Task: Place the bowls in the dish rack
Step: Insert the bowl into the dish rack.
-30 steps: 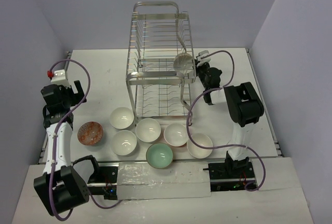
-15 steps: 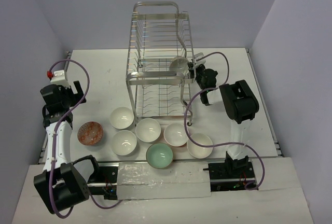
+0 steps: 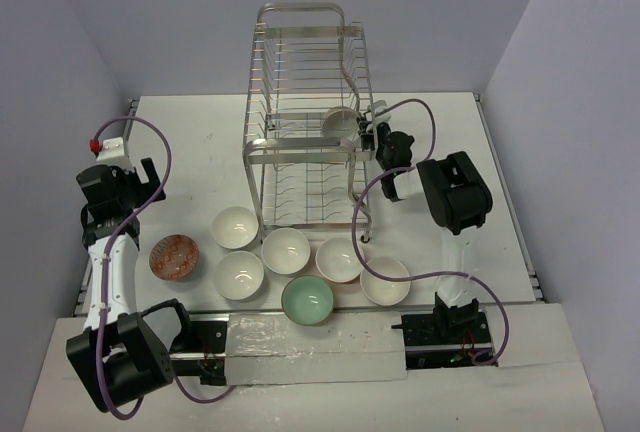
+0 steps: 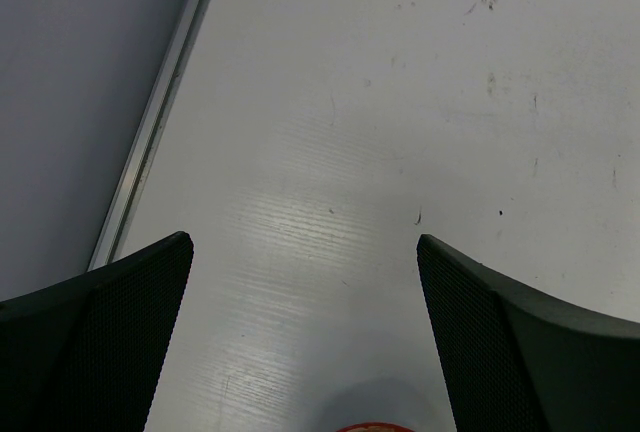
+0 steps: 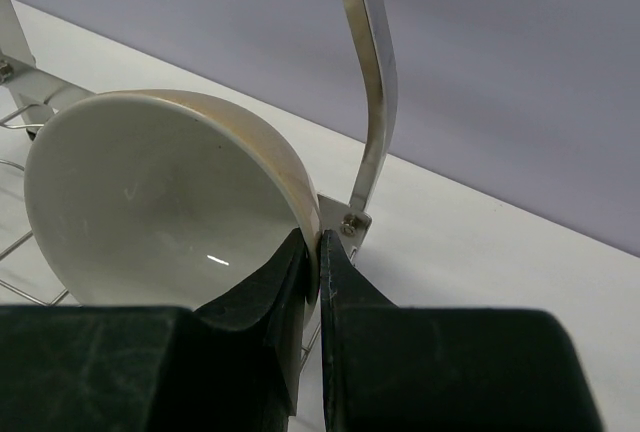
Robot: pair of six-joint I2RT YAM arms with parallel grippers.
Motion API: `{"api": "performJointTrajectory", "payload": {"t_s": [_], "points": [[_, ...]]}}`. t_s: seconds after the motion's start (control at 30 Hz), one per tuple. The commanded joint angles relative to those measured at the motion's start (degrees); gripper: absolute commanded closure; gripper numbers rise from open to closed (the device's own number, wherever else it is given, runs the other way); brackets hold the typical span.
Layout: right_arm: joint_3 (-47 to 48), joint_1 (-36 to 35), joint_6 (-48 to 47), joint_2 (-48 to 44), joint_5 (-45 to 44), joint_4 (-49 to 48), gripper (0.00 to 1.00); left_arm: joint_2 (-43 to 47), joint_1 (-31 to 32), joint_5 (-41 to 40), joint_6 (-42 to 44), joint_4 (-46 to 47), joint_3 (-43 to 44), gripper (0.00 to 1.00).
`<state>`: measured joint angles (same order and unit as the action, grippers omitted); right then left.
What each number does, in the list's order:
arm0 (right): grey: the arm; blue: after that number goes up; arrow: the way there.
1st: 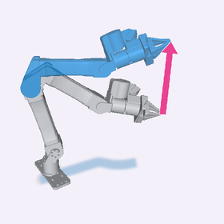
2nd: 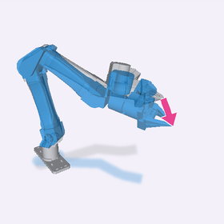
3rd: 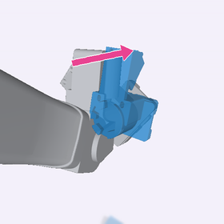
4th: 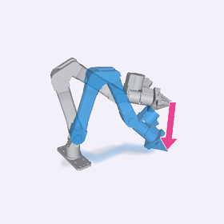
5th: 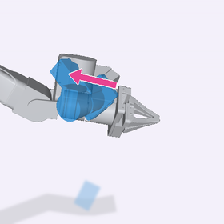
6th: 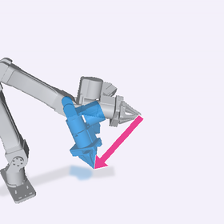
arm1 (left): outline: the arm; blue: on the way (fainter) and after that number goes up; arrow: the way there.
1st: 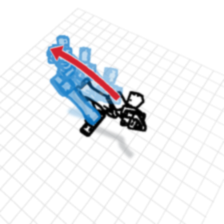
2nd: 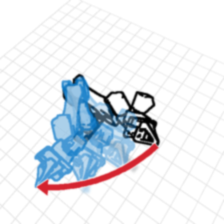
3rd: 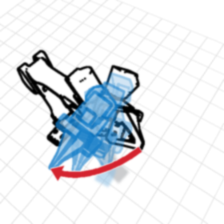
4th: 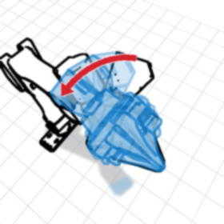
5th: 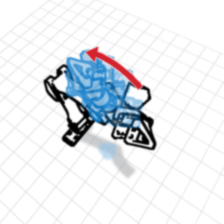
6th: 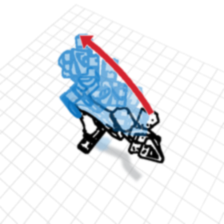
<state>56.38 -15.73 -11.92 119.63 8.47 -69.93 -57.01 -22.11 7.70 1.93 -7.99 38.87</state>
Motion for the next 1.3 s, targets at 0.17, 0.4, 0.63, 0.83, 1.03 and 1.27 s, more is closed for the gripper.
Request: {"api": "performJointTrajectory", "payload": {"t_s": [0.17, 0.4, 0.63, 0.83, 1.03, 1.27], "points": [[3.7, -0.8, -2.8, 3.1, -0.7, -19.6, 1.00, -0.6, -0.7, 1.4, 0.5, 2.1, -0.2, 0.01], [4.2, -1.1, -5.3, 5.0, -0.6, -23.3, 1.00, -1.1, -1.0, 1.3, 0.6, 2.4, -0.4, 0.01], [4.7, -1.2, -6.5, 6.9, -1.1, -27.3, 1.00, -1.3, -1.3, 1.2, 0.6, 2.5, -0.5, 0.01], [5.5, -1.2, -8.1, 8.1, -0.7, -28.3, 1.00, -1.3, -1.6, 1.6, 0.7, 2.5, -0.5, 0.01], [7.1, -1.1, -8.6, 9.3, -1.2, -28.5, 1.00, -1.3, -1.9, 1.6, 0.7, 2.3, -0.5, 0.01], [9.2, -0.8, -9.0, 11.1, -1.7, -29.3, 1.00, -1.4, -2.5, 2.1, 0.7, 2.1, -0.6, 0.01]]}}
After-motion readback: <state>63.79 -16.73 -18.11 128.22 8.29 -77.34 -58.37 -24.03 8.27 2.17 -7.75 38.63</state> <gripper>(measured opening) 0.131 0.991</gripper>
